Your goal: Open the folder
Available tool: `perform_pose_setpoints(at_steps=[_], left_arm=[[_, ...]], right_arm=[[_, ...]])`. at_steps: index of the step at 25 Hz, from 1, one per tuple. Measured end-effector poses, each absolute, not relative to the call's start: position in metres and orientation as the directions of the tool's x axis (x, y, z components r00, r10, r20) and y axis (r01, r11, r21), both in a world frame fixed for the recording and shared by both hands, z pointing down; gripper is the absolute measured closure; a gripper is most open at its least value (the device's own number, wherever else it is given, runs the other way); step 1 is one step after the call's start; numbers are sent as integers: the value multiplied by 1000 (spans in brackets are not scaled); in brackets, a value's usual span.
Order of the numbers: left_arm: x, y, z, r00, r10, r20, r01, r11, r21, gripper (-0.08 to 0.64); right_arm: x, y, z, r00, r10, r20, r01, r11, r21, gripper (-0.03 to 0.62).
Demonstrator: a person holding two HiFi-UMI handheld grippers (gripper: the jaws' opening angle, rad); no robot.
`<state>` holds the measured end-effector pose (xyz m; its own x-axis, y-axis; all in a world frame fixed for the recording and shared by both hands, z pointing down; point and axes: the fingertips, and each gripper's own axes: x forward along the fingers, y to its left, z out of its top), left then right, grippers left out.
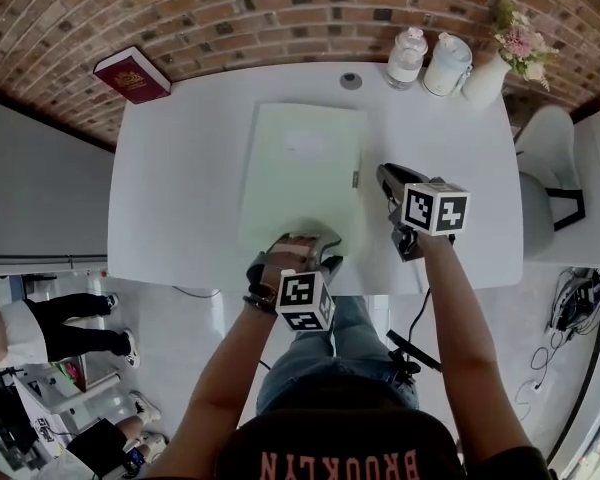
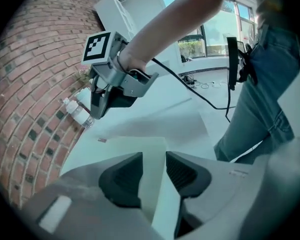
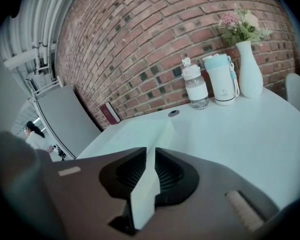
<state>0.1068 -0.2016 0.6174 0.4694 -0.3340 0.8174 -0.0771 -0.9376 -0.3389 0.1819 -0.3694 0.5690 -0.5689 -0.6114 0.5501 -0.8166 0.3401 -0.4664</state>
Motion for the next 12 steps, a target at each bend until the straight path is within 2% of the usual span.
perform_pose_setpoints(at_steps=[5,12], left_arm=[[108,-197,614,504,-292,813,-86,-953,-289,453],[107,-197,607,563,-236,792,-148,-972,-184,472]], right_arm=[[173,-382,590,-578,-542,610,-814,324,-483,525],[153,-382,613,-631,-385,674,-775,347,-528,514]])
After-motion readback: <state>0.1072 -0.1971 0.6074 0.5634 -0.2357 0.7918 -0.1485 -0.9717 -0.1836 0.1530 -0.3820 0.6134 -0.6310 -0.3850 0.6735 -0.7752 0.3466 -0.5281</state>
